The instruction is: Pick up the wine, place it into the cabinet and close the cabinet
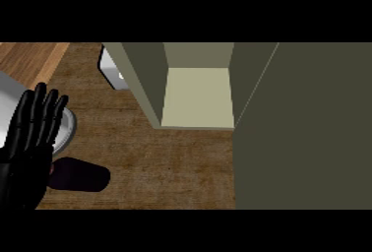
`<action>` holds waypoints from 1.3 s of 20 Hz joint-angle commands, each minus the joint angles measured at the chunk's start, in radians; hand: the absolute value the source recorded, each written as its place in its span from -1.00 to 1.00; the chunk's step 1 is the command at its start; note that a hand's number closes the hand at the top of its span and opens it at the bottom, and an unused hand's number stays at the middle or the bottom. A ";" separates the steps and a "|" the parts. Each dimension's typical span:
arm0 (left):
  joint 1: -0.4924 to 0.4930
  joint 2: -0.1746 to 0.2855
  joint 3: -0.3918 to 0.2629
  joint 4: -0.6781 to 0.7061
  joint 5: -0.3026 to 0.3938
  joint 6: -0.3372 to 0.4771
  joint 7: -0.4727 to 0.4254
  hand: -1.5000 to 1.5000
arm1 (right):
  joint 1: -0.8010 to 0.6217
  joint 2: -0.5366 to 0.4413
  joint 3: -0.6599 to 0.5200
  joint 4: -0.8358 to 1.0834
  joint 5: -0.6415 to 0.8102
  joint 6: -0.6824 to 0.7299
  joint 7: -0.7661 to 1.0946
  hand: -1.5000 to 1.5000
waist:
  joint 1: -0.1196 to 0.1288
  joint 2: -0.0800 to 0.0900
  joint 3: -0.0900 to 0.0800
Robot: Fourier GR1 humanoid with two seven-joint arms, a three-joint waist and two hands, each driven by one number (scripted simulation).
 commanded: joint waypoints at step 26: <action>0.581 0.072 -0.013 -0.489 0.660 -0.257 0.142 -1.00 | 0.153 -0.071 0.110 -0.392 -0.231 0.124 0.359 -1.00 | -0.020 0.009 -0.017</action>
